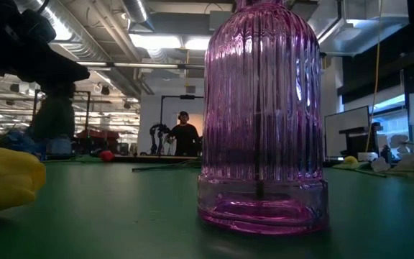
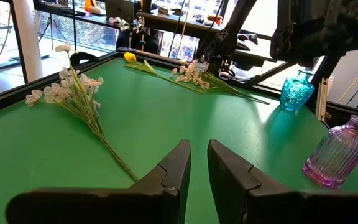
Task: Sort flowers into vase by color
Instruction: Put the right blue flowers into the violet vase
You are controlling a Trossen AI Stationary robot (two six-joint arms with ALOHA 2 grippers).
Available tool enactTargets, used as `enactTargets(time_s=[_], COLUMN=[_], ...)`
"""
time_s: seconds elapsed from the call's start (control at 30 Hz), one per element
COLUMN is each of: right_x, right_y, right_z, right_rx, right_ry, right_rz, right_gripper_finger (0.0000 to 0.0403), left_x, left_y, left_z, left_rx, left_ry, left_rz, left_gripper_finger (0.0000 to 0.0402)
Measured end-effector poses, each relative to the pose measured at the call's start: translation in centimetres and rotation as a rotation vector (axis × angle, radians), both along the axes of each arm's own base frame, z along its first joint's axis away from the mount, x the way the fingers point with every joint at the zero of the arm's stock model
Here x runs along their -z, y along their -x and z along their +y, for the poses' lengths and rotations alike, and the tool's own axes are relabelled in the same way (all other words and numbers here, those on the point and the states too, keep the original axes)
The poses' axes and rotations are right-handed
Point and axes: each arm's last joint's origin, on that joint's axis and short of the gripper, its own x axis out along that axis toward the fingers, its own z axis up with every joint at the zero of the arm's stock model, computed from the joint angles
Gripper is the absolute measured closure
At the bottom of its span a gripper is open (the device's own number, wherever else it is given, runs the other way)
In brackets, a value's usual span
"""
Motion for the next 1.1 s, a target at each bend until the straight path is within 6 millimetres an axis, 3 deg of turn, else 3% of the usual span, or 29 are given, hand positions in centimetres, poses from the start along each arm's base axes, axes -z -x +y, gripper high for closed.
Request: enactTargets(time_s=[0.3,0.6,1.1], right_x=[1.3,1.2,-0.8], right_y=[-0.5,-0.5,2.2], right_z=[0.3,0.2,-1.6], right_rx=[0.029,0.053,0.054], right_ry=[0.047,0.061,0.273], right_rz=[0.122,0.232,0.701], right_gripper_finger=[0.0367,0.0282,0.0145], left_x=[0.0,0.0,0.0], left_y=[0.0,0.0,0.0], left_z=[0.0,0.0,0.0], left_rx=[0.000,0.000,0.000], left_ry=[0.000,0.000,0.000], left_rz=[0.000,0.000,0.000], left_gripper_finger=[0.0349,0.0349,0.0349])
